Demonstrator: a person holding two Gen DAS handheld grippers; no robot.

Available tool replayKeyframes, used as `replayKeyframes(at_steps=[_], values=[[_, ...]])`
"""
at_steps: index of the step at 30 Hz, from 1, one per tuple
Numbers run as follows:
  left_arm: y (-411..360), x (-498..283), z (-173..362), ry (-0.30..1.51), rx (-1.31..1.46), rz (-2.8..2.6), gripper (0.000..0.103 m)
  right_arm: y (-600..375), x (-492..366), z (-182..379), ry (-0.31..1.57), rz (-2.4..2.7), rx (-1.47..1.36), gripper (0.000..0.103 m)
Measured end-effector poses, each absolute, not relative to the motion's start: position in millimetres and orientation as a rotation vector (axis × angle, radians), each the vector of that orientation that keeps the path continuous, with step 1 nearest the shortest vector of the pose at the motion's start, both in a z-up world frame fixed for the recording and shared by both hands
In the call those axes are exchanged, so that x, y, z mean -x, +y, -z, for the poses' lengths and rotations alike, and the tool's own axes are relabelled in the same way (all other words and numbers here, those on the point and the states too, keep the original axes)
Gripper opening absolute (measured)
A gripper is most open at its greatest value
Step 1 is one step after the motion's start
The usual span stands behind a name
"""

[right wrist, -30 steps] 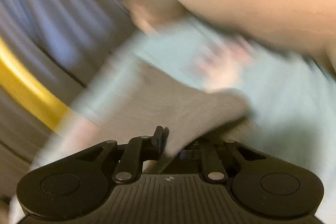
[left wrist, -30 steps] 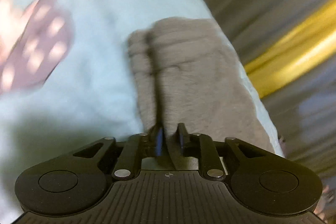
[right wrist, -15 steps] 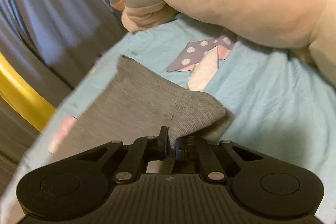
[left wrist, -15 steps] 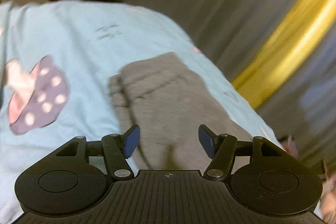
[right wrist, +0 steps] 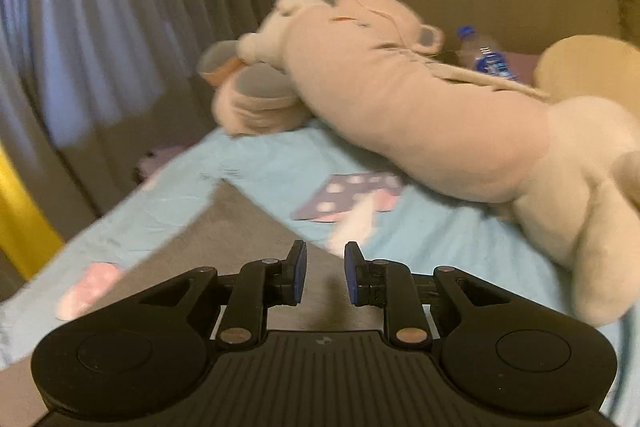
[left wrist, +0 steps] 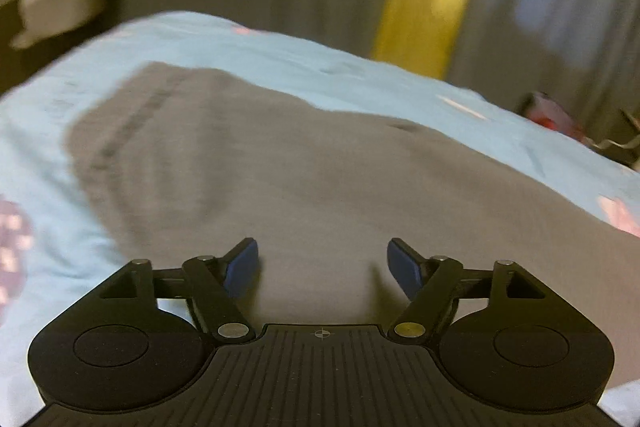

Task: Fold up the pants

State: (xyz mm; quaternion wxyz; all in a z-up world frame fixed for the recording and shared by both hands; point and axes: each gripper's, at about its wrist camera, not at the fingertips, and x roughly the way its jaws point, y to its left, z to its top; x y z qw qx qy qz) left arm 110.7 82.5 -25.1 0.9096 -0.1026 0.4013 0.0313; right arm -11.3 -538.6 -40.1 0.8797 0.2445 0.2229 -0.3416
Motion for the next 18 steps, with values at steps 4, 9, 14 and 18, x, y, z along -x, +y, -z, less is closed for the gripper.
replayKeyframes(at_steps=[4, 9, 14, 18], values=[[50.2, -128.4, 35.5, 0.858, 0.305, 0.019, 0.084, -522.2, -23.5, 56.2, 0.577, 0.370, -0.590, 0.022], [10.5, -139.2, 70.3, 0.899, 0.240, 0.015, 0.087, -516.8, -61.2, 108.6, 0.842, 0.193, -0.712, 0.045], [12.6, -145.6, 78.3, 0.860, 0.177, -0.091, 0.092, -553.2, -33.8, 106.5, 0.698, 0.407, -0.731, 0.046], [35.8, -146.1, 83.2, 0.824, 0.264, -0.210, 0.092, -571.0, 7.0, 96.4, 0.595, 0.689, -0.610, 0.047]])
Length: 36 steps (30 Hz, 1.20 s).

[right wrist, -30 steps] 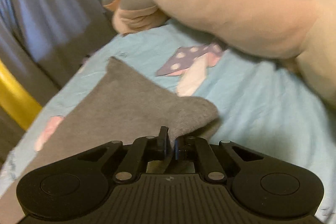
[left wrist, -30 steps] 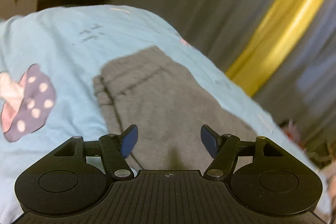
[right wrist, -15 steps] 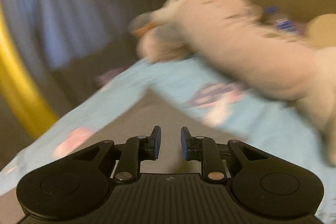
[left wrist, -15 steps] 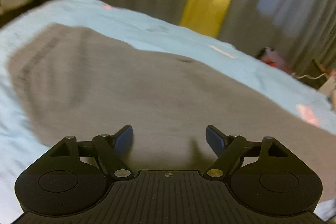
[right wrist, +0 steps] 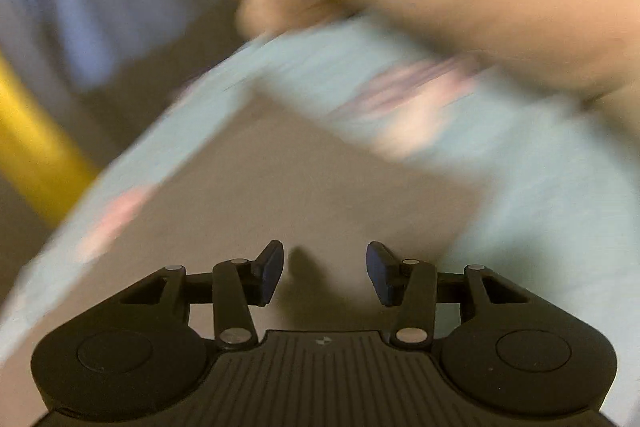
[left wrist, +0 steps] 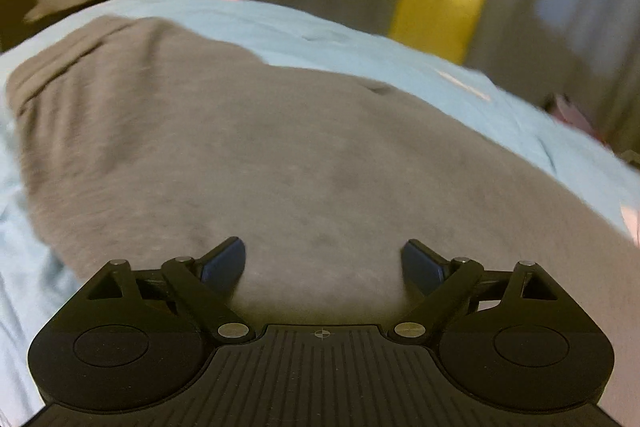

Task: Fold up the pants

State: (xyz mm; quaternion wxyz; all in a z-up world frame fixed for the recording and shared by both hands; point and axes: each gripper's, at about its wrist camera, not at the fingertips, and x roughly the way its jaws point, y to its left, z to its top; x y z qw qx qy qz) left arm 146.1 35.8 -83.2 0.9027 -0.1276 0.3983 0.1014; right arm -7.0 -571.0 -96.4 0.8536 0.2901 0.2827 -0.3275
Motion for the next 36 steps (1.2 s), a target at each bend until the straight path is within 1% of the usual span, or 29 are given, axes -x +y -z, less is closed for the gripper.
replayKeyframes(at_steps=[2, 3, 4, 6, 7, 9, 12, 14, 15, 16, 20, 22, 26, 30, 36], values=[[38.5, -144.7, 82.3, 0.816, 0.271, -0.232, 0.092, -576.8, 26.1, 96.2, 0.547, 0.608, -0.684, 0.052], [36.9, -145.9, 82.4, 0.816, 0.264, -0.232, 0.092, -576.2, 32.3, 99.1, 0.532, 0.556, -0.718, 0.060], [33.4, -144.4, 81.3, 0.817, 0.252, -0.235, 0.092, -574.4, 35.6, 103.5, 0.526, 0.502, -0.736, 0.062], [26.3, -146.7, 79.9, 0.825, 0.224, -0.241, 0.092, -573.4, 36.0, 109.7, 0.522, 0.429, -0.775, 0.062], [24.3, -145.6, 78.9, 0.828, 0.213, -0.241, 0.092, -575.2, 35.7, 112.4, 0.513, 0.415, -0.806, 0.065], [18.5, -146.2, 73.5, 0.813, 0.199, -0.229, 0.092, -577.7, 33.9, 115.2, 0.518, 0.411, -0.836, 0.066], [13.9, -145.1, 61.3, 0.760, 0.167, -0.225, 0.092, -566.3, 36.8, 105.3, 0.480, 0.365, -0.797, 0.066], [14.2, -147.4, 58.3, 0.743, 0.154, -0.240, 0.093, -556.8, 34.9, 98.0, 0.455, 0.306, -0.735, 0.072], [15.4, -149.1, 57.5, 0.736, 0.154, -0.259, 0.093, -552.3, 30.5, 96.4, 0.467, 0.285, -0.706, 0.081], [18.4, -150.9, 57.3, 0.730, 0.159, -0.282, 0.093, -548.7, 22.5, 96.7, 0.498, 0.262, -0.680, 0.085], [43.3, -160.3, 67.6, 0.716, 0.217, -0.377, 0.093, -553.5, -6.6, 116.7, 0.677, 0.205, -0.720, 0.087], [59.8, -166.5, 74.9, 0.729, 0.251, -0.438, 0.093, -558.0, -3.0, 119.7, 0.645, 0.183, -0.758, 0.092], [90.8, -173.1, 86.4, 0.726, 0.302, -0.557, 0.093, -560.1, -4.0, 122.6, 0.632, 0.173, -0.780, 0.093], [102.7, -177.3, 90.1, 0.688, 0.199, -0.693, 0.093, -559.1, -8.0, 122.3, 0.640, 0.170, -0.765, 0.096], [115.9, -171.5, 88.4, 0.624, 0.161, -0.877, 0.092, -551.8, -8.8, 119.2, 0.668, 0.177, -0.715, 0.098]])
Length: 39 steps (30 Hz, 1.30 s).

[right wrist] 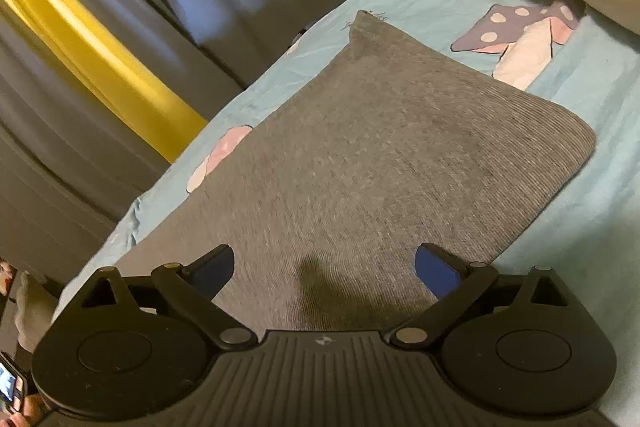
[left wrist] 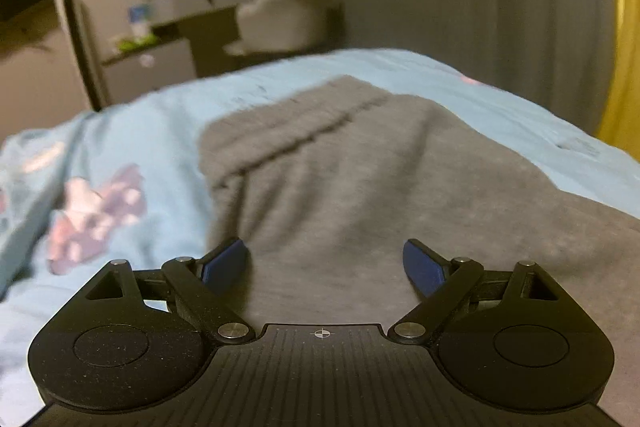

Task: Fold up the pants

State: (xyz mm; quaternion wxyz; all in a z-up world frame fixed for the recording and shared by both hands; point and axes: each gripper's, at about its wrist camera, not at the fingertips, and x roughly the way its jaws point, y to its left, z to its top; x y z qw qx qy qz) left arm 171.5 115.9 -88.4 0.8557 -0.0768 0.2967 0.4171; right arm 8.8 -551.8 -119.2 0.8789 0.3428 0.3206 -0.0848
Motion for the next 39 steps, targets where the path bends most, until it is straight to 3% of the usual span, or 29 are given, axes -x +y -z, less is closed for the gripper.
replayKeyframes(at_steps=[6, 11, 14, 15, 16, 20, 22, 23, 34, 35, 37, 39], values=[[75.5, -167.3, 74.8, 0.675, 0.044, -0.731, 0.094, -554.1, -0.2, 117.0, 0.639, 0.190, -0.750, 0.098], [58.6, -135.7, 52.6, 0.627, 0.228, -0.531, 0.096, -581.2, 63.7, 118.1, 0.391, 0.300, -1.001, 0.092], [55.8, -120.6, 47.2, 0.615, 0.288, -0.470, 0.097, -598.1, 93.4, 124.9, 0.340, 0.380, -1.036, 0.064], [53.7, -117.5, 45.3, 0.612, 0.299, -0.467, 0.097, -601.6, 97.0, 125.7, 0.346, 0.404, -1.013, 0.048], [54.5, -114.5, 43.4, 0.610, 0.316, -0.465, 0.097, -605.5, 99.3, 126.3, 0.356, 0.423, -0.991, 0.045], [61.8, -106.9, 40.7, 0.603, 0.420, -0.453, 0.097, -619.4, 95.5, 123.9, 0.365, 0.403, -0.923, 0.046], [63.3, -104.0, 41.1, 0.608, 0.447, -0.457, 0.097, -628.3, 88.4, 122.2, 0.369, 0.410, -0.899, 0.068], [61.7, -102.0, 40.2, 0.610, 0.447, -0.460, 0.097, -631.8, 84.5, 122.4, 0.362, 0.418, -0.885, 0.070], [49.3, -107.1, 41.6, 0.637, 0.388, -0.495, 0.098, -652.1, 47.7, 134.6, 0.424, 0.350, -0.798, 0.070], [48.5, -108.1, 42.4, 0.642, 0.383, -0.496, 0.098, -649.8, 45.0, 133.9, 0.434, 0.334, -0.782, 0.065], [47.9, -109.4, 44.0, 0.649, 0.377, -0.496, 0.098, -644.6, 38.6, 133.1, 0.474, 0.327, -0.732, 0.027], [47.7, -110.3, 45.3, 0.656, 0.376, -0.494, 0.098, -639.9, 41.3, 132.2, 0.474, 0.321, -0.722, 0.027]])
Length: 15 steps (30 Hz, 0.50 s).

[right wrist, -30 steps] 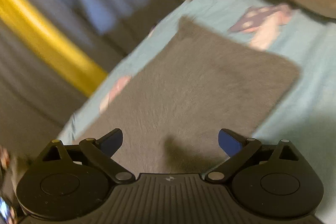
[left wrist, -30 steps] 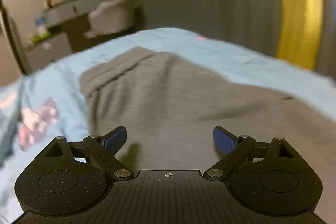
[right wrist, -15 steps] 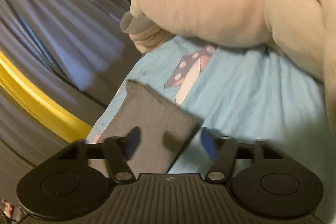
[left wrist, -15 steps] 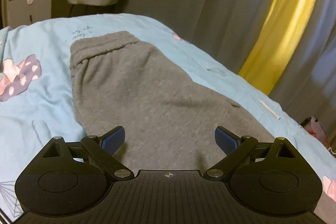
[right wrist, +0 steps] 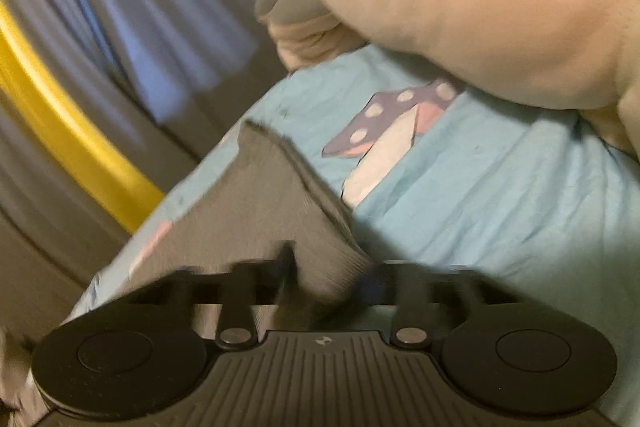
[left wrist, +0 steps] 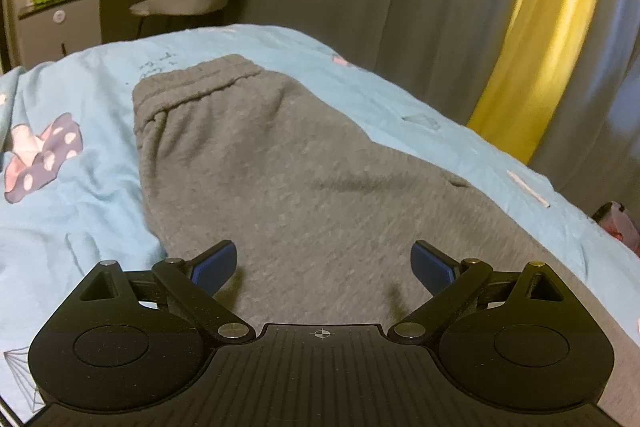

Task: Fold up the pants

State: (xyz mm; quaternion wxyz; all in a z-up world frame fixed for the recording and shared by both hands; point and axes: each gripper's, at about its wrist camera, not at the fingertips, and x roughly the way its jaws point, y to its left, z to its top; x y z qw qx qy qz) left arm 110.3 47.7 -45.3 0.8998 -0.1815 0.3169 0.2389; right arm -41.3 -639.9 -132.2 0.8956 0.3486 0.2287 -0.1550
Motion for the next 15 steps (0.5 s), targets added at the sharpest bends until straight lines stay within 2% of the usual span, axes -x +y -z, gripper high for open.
replayKeyframes(at_steps=[2, 4, 6, 8, 9, 12, 15], values=[[48.2, -110.5, 46.1, 0.658, 0.381, -0.487, 0.099, -635.7, 46.8, 128.1, 0.439, 0.309, -0.722, 0.027], [49.4, -111.0, 47.3, 0.660, 0.393, -0.486, 0.099, -634.9, 46.4, 126.5, 0.422, 0.311, -0.747, 0.034], [52.1, -111.7, 49.2, 0.668, 0.413, -0.488, 0.099, -636.3, 41.7, 128.0, 0.420, 0.322, -0.774, 0.053], [55.0, -112.0, 50.6, 0.677, 0.434, -0.489, 0.099, -638.1, 34.5, 132.0, 0.446, 0.330, -0.803, 0.055], [56.2, -111.6, 51.1, 0.678, 0.444, -0.488, 0.099, -639.0, 31.5, 133.6, 0.454, 0.336, -0.809, 0.054], [59.4, -110.7, 52.1, 0.678, 0.471, -0.486, 0.099, -636.8, 27.6, 130.3, 0.458, 0.376, -0.807, 0.024], [60.7, -110.8, 52.9, 0.678, 0.482, -0.480, 0.099, -627.1, 23.0, 120.0, 0.475, 0.415, -0.754, 0.024]])
